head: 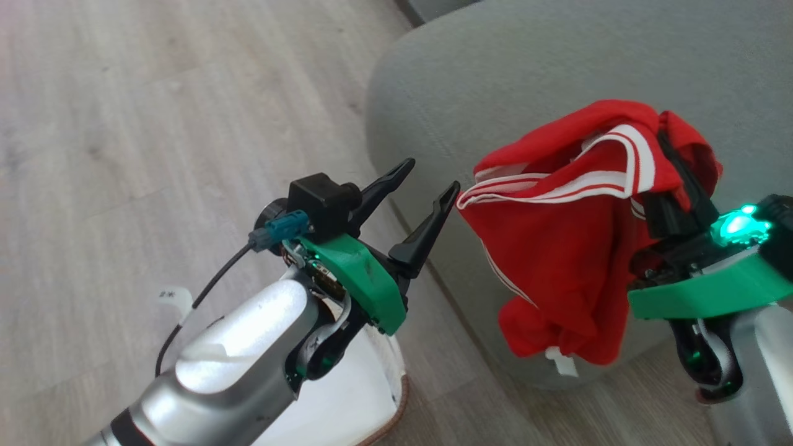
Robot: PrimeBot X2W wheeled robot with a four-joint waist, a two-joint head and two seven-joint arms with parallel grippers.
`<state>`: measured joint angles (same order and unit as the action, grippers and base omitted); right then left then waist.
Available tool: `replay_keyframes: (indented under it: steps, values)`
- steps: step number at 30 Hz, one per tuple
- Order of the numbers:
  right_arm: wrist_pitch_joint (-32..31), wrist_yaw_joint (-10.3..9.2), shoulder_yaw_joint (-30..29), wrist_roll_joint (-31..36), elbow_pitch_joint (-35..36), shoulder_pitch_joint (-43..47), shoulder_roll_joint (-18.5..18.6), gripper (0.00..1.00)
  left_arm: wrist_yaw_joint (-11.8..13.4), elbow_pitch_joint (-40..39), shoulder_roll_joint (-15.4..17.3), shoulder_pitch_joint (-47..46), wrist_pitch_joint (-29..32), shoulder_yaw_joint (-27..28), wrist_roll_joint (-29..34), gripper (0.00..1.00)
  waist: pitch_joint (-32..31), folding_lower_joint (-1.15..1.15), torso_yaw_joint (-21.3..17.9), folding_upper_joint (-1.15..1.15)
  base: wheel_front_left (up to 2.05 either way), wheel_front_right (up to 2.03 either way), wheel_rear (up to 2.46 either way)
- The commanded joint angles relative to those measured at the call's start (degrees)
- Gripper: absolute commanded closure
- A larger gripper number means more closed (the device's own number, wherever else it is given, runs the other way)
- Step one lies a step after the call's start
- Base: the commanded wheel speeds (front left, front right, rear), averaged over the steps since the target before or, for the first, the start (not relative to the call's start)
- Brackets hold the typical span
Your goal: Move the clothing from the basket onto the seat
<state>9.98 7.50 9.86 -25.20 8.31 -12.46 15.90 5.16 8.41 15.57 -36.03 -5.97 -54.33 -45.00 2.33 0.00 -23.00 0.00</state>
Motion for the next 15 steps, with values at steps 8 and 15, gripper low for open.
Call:
replay_keyframes:
  steps: [8, 15]
  values:
    - [-0.6, -0.01, -1.4, 1.0, 5.5, 0.9, -1.0, 1.00, 0.9, -2.6, 1.9, -2.5, -0.3, 1.8, 1.4, 0.00, 1.6, 0.00, -5.6, 0.00, 0.00, 0.00, 0.00]
    - [-0.8, -0.01, -2.6, 1.2, 7.0, 1.2, -1.3, 1.00, 0.9, -2.5, 2.2, -3.2, -0.4, 1.3, 2.4, 0.00, 2.5, 0.00, -6.6, 0.00, 0.00, 0.00, 0.00]
